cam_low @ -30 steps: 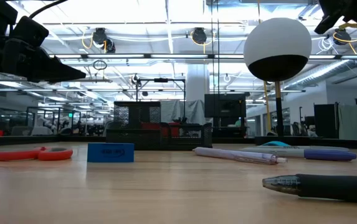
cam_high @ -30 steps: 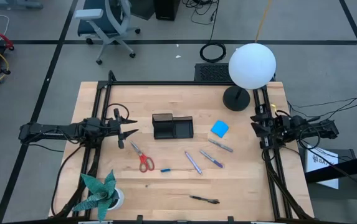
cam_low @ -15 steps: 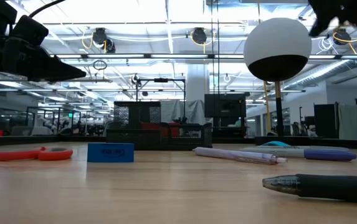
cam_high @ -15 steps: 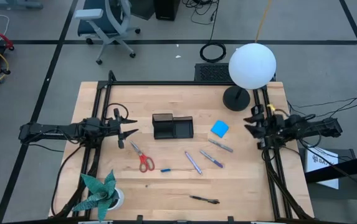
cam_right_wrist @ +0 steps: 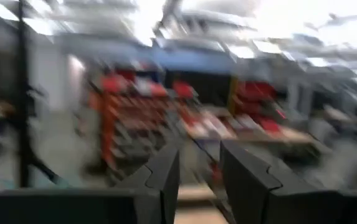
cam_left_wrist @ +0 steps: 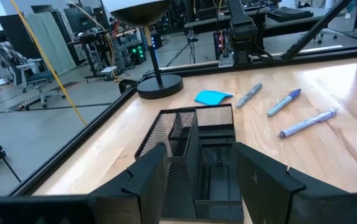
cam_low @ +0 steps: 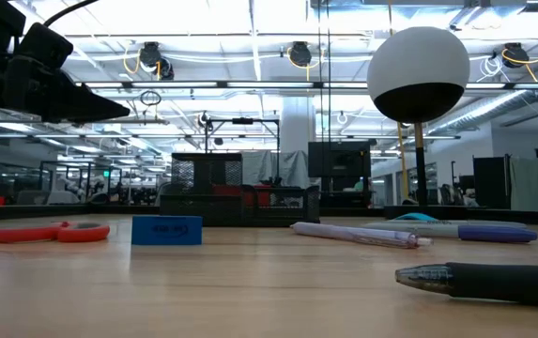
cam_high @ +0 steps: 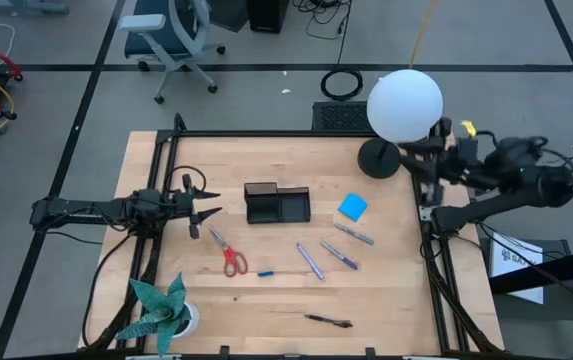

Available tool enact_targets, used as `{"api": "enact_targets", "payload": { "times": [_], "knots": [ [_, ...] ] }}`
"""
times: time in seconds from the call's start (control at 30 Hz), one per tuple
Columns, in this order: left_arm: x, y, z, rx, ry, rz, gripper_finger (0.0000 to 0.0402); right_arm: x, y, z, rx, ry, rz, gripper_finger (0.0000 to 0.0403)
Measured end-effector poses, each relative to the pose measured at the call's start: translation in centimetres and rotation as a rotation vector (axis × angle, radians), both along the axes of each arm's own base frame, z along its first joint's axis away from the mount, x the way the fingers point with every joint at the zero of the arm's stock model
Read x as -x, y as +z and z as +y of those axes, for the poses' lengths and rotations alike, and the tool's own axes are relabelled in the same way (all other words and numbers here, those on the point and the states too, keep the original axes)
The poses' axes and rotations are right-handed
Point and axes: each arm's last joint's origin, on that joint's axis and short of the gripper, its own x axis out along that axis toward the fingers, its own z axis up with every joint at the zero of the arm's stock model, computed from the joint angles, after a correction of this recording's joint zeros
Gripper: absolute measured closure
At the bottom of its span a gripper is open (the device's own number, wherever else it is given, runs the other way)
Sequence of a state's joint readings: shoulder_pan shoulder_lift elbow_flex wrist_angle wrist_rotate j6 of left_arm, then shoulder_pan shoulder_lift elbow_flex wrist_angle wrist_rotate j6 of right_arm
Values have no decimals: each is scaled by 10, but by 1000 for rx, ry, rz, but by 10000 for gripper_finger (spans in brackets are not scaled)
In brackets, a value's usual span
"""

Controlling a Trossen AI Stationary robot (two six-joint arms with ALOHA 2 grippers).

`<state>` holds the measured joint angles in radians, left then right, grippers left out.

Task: Pick and place office supplies into organizer
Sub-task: Put the gray marker pen into the desk organizer

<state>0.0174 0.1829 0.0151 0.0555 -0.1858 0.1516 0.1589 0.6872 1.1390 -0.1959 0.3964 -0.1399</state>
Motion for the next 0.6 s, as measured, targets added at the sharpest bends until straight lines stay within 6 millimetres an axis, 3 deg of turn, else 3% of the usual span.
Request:
{"api": "enact_targets", "payload": {
  "times": [0.3,0.43,0.6],
  "knots": [
    [0,0,0,0,-1,-1,213,-39,44,2,-89,-172,418,298],
    [0,0,0,0,-1,-1,213,-57,40,3,-130,-279,642,298],
    [0,0,0,0,-1,-1,213,-75,16,3,-218,-391,941,298]
  ]
}}
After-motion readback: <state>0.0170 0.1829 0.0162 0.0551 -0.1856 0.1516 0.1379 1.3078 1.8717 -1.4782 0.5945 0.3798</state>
